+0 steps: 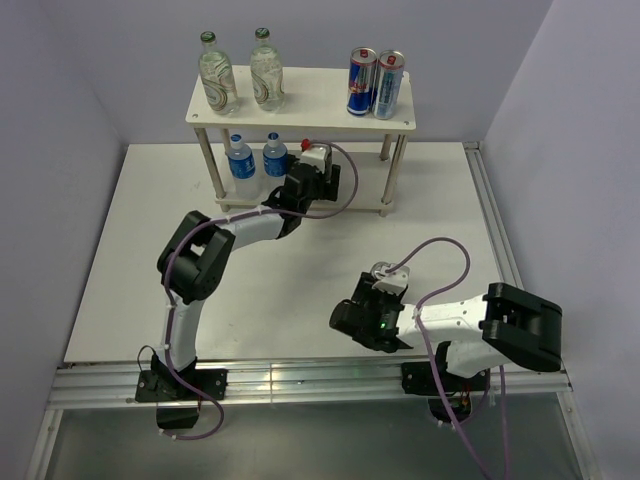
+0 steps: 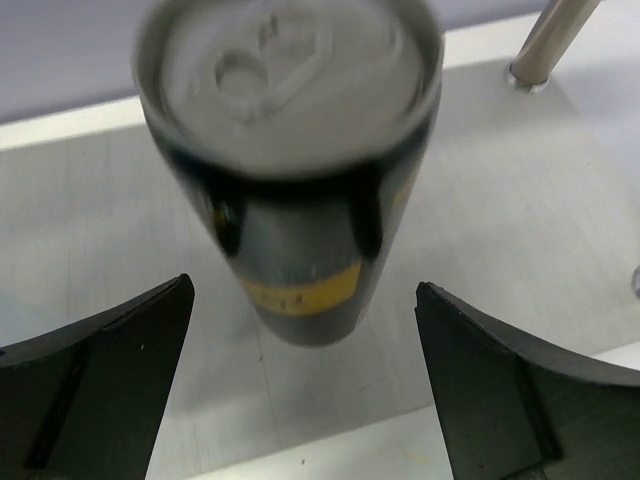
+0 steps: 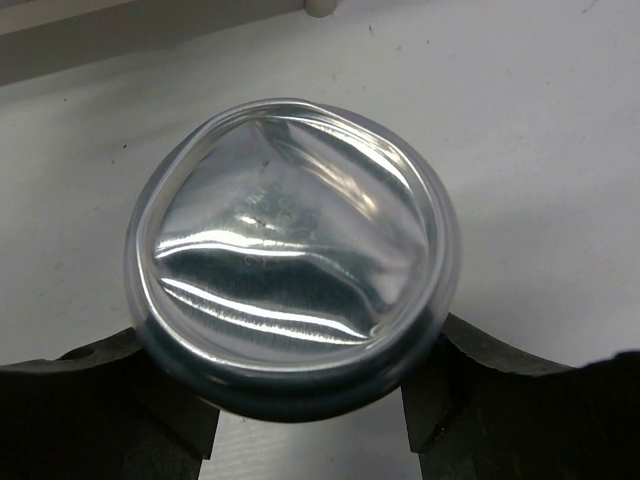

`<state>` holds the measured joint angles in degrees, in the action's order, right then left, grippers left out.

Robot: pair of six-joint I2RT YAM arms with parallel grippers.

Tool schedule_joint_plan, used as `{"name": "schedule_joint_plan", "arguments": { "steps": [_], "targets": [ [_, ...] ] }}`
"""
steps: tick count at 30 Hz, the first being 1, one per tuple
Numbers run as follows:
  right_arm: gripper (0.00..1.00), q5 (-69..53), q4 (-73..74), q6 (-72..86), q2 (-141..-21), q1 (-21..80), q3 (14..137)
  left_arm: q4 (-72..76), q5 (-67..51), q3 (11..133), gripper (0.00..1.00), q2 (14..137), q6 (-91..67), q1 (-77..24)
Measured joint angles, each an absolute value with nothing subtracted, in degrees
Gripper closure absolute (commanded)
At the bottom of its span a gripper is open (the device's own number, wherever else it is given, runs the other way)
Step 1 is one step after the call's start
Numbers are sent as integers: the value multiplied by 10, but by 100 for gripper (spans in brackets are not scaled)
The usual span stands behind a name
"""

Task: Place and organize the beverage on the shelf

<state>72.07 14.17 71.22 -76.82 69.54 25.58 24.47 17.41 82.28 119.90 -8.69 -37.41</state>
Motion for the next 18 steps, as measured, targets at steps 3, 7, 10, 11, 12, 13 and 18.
{"name": "schedule_joint_plan", "arguments": {
  "steps": [3, 7, 10, 11, 12, 13, 18],
  "targets": [
    [98, 715, 112, 686, -773, 687, 256, 247, 174, 799, 1, 1191, -89, -374],
    [100, 713, 110, 677, -778, 687, 262, 243, 174, 764, 1, 1162, -96, -375],
    [100, 704, 111, 666, -773, 687, 263, 234, 174, 746, 1, 1126, -103, -375],
    [100, 697, 112, 660, -766, 687, 264, 230, 174, 738, 1, 1111, -104, -375],
    [100, 688, 114, 653, -758, 687, 264, 228, 174, 732, 1, 1093, -107, -376],
    [100, 680, 116, 646, -750, 687, 265, 225, 174, 727, 1, 1080, -108, -377],
    [100, 670, 130, 589, -718, 686, 304, 212, 178, 699, 1, 1004, -119, -395]
  ]
}}
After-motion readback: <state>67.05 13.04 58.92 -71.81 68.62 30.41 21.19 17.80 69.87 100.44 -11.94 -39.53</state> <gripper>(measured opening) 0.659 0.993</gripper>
